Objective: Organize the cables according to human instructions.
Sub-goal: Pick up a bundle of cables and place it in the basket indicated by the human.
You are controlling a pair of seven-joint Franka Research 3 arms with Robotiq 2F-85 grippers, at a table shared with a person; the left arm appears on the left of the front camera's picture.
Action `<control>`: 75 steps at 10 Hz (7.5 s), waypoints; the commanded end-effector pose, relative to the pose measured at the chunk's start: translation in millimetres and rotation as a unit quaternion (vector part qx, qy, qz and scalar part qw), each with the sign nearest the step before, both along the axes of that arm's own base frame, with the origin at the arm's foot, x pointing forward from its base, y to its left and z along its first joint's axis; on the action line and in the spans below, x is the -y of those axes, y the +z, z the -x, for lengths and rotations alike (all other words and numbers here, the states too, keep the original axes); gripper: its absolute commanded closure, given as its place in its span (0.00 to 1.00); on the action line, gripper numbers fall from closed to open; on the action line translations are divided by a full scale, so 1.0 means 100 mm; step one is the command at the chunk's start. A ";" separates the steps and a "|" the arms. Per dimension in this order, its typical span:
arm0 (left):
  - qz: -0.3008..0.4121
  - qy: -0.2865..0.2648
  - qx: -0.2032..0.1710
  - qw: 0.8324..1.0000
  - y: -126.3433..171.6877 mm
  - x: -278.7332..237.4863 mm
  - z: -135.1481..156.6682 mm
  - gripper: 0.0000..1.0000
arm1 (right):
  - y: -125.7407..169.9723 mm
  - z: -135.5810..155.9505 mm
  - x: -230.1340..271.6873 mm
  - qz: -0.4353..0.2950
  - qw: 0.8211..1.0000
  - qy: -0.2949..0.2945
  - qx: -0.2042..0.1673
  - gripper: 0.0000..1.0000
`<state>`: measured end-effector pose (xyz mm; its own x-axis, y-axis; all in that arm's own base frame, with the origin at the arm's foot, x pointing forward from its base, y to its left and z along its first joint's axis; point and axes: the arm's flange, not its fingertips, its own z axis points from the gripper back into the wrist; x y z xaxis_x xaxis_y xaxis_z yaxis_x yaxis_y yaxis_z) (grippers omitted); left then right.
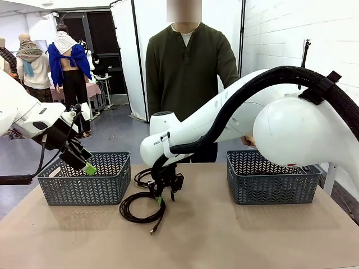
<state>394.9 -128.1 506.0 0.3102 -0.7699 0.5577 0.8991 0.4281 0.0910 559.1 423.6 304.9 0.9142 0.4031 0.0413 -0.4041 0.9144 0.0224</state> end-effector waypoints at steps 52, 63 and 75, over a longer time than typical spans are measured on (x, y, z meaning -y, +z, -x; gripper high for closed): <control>0.008 -0.010 0.000 1.000 -0.01 -0.04 -0.03 0.00 | 2.58 -0.63 2.96 0.067 0.896 0.439 0.009 1.00; 0.008 -0.010 0.000 1.000 -0.01 -0.04 -0.03 0.00 | 2.43 -0.91 3.54 0.047 0.867 0.495 0.036 1.00; 0.008 -0.010 0.000 1.000 -0.01 -0.04 -0.03 0.00 | 1.86 -1.22 3.62 0.059 0.840 0.539 0.025 1.00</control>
